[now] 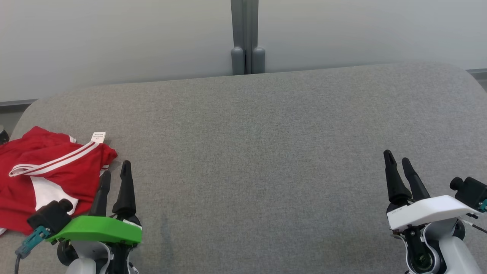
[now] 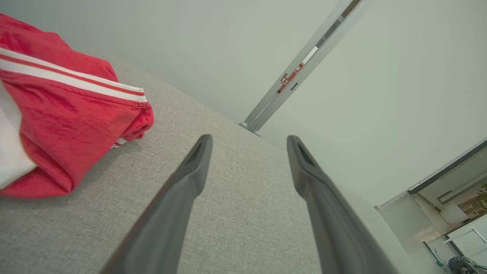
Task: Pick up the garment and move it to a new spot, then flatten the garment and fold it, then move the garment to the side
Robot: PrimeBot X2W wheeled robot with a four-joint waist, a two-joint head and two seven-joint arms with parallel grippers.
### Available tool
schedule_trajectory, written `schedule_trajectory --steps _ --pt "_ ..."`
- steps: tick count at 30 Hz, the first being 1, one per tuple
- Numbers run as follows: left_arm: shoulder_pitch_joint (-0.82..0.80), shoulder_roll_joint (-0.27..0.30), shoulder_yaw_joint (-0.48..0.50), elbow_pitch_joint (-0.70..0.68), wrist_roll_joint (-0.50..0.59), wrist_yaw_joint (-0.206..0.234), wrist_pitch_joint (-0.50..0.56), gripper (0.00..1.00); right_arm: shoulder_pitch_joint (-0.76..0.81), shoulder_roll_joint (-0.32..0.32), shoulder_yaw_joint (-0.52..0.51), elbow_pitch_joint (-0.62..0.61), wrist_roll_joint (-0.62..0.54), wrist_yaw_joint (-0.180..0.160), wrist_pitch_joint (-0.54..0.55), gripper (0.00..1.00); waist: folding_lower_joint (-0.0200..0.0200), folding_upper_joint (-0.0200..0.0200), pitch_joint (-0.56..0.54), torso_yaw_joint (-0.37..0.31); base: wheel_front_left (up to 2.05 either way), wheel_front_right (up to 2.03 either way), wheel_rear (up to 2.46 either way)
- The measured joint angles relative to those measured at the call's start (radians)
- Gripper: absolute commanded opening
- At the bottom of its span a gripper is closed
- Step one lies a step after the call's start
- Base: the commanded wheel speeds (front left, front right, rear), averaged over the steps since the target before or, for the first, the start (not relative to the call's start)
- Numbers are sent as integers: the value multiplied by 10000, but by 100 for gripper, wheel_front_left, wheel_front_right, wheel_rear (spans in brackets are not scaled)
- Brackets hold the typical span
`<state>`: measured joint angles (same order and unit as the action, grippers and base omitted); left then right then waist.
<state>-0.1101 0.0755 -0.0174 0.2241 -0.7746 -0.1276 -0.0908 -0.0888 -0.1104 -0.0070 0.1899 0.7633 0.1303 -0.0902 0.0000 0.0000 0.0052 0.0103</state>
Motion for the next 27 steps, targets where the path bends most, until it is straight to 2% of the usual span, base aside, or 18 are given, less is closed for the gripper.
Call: schedule_trajectory --steps 27 --pt "-103 165 -399 397 3158 -4 -738 100 -41 -81 301 259 -3129 0 -721 100 0 0 11 54 0 0 0"
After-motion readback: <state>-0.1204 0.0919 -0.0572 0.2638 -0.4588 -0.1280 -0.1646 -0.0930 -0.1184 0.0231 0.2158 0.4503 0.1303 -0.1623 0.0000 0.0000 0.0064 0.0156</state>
